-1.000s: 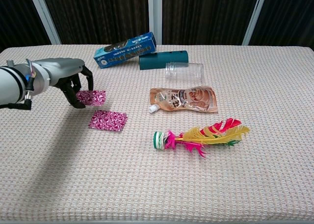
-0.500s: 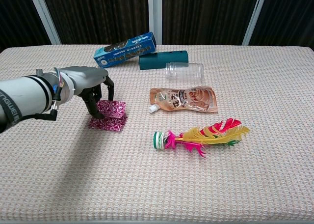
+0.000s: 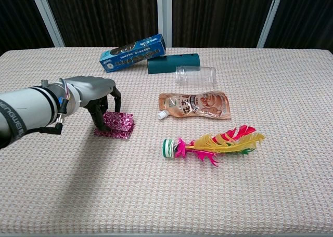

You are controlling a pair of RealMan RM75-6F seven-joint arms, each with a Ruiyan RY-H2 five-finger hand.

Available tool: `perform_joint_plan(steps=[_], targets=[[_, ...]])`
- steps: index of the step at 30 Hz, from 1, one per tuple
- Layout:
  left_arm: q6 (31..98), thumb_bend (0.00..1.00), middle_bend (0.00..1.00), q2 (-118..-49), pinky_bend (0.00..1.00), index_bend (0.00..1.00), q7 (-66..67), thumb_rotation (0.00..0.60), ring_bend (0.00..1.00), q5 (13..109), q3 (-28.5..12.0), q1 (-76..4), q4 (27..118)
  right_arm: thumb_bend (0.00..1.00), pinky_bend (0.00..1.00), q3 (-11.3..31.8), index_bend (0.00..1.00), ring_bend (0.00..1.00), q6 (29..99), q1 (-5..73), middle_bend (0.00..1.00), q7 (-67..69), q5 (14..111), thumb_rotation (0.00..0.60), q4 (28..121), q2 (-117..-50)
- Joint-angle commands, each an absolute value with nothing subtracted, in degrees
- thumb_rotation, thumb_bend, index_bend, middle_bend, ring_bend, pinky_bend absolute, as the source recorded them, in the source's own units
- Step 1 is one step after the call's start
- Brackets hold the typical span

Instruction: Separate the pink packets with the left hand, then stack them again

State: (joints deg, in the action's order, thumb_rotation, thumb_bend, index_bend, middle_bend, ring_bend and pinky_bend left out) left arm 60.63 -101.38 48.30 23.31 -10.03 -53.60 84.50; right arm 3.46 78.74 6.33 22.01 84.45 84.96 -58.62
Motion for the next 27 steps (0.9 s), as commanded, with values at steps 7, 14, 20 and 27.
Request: perform_joint_plan(steps=[7, 14, 20, 27], targets=[[59.97, 0.27, 0.93, -101.69, 0.98, 0.47, 48.82, 0.6, 0.94, 22.5, -9.7, -53.92, 83.72, 0.13, 0.0, 3.48, 0.01, 0.0, 78.65, 6.28, 0.0, 22.07, 84.34, 0.417, 84.85, -58.65], [59.8, 0.27, 0.93, -101.63, 0.98, 0.43, 48.6, 0.6, 0.94, 22.47, -9.64, -53.93, 83.66, 0.13, 0.0, 3.5, 0.0, 0.0, 78.76, 6.25, 0.0, 21.96, 84.41, 0.419, 84.9, -58.64], [59.54, 0.27, 0.93, -101.82, 0.98, 0.43, 48.92, 0.6, 0.94, 22.0, -9.49, -54.18, 83.58, 0.14, 0.0, 3.47, 0.0, 0.0, 78.8, 6.09, 0.0, 21.93, 84.27, 0.419, 84.94, -58.53], [59.57, 0.27, 0.93, -101.93, 0.98, 0.41, 49.04, 0.6, 0.94, 21.86, -9.57, -54.44, 83.65, 0.14, 0.0, 3.44, 0.01, 0.0, 78.88, 5.99, 0.0, 22.07, 84.33, 0.411, 84.83, -58.54]])
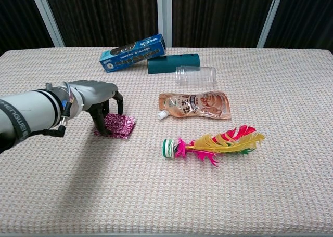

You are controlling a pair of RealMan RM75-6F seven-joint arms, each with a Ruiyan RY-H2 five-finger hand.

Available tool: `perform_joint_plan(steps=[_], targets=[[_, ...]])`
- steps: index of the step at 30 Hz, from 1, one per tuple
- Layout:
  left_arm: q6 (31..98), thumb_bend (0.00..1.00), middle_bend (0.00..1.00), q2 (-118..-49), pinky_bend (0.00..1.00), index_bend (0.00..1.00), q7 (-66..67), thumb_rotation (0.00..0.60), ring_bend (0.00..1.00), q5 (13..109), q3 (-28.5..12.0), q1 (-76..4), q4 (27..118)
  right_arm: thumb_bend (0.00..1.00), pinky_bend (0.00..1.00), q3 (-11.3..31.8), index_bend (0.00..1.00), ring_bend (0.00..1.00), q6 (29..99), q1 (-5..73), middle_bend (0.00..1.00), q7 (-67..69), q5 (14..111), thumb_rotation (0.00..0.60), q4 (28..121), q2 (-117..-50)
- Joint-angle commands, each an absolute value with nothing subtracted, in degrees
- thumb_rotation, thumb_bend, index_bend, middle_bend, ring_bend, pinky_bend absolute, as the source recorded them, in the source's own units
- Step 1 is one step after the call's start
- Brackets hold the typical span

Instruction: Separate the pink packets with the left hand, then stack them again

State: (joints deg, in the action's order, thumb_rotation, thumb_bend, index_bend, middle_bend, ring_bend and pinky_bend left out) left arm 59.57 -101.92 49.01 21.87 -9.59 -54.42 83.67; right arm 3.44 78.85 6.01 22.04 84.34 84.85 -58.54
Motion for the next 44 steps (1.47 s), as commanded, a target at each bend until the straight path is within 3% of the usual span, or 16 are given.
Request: perform_joint_plan(steps=[1, 12, 18, 21, 24, 32, 39, 44], targets=[[59.62, 0.27, 0.93, -101.96, 0.98, 0.4, 49.02, 0.6, 0.94, 21.91, -9.56, -54.47, 83.58, 0.14, 0.0, 3.48, 0.01, 0.0, 78.92, 5.97, 0.0, 22.13, 84.29, 0.416, 84.8, -58.52], [59.93, 0.27, 0.93, -100.49, 0.98, 0.38, 47.73, 0.6, 0.94, 22.54, -10.06, -54.07, 85.16, 0.14, 0.0, 3.54, 0.0, 0.0, 79.18, 5.74, 0.0, 22.44, 84.24, 0.418, 84.71, -58.39], [63.83, 0.27, 0.9, -94.2, 0.96, 0.35, 40.48, 0.6, 0.91, 28.11, -11.73, -49.9, 88.64, 0.14, 0.0, 3.67, 0.01, 0.0, 79.06, 5.91, 0.0, 22.51, 84.33, 0.421, 84.89, -58.12], [65.73, 0.27, 0.84, -90.4, 0.93, 0.35, 36.09, 0.6, 0.85, 31.3, -12.19, -47.01, 88.5, 0.14, 0.0, 3.62, 0.0, 0.0, 78.89, 6.13, 0.0, 22.56, 84.69, 0.418, 85.08, -58.11], [67.52, 0.27, 0.72, -86.77, 0.87, 0.35, 31.94, 0.6, 0.72, 34.66, -11.62, -43.67, 87.84, 0.14, 0.0, 3.52, 0.0, 0.0, 78.86, 6.35, 0.0, 22.59, 85.22, 0.424, 85.1, -58.22], [77.27, 0.25, 0.4, -81.13, 0.49, 0.35, 18.26, 0.6, 0.39, 49.26, -7.12, -32.29, 85.19, 0.14, 0.0, 2.77, 0.01, 0.0, 78.86, 6.69, 0.0, 22.68, 86.84, 0.451, 84.95, -58.97], [85.56, 0.23, 0.3, -78.06, 0.37, 0.34, 13.22, 0.6, 0.29, 58.68, -2.05, -23.53, 86.27, 0.14, 0.0, 2.66, 0.01, 0.0, 79.81, 6.26, 0.0, 22.11, 86.89, 0.46, 85.12, -59.53], [91.62, 0.23, 0.29, -75.89, 0.33, 0.33, 13.82, 0.6, 0.28, 63.97, 0.89, -18.11, 90.93, 0.14, 0.0, 2.69, 0.02, 0.0, 81.7, 5.44, 0.0, 21.74, 87.16, 0.459, 85.36, -59.68]])
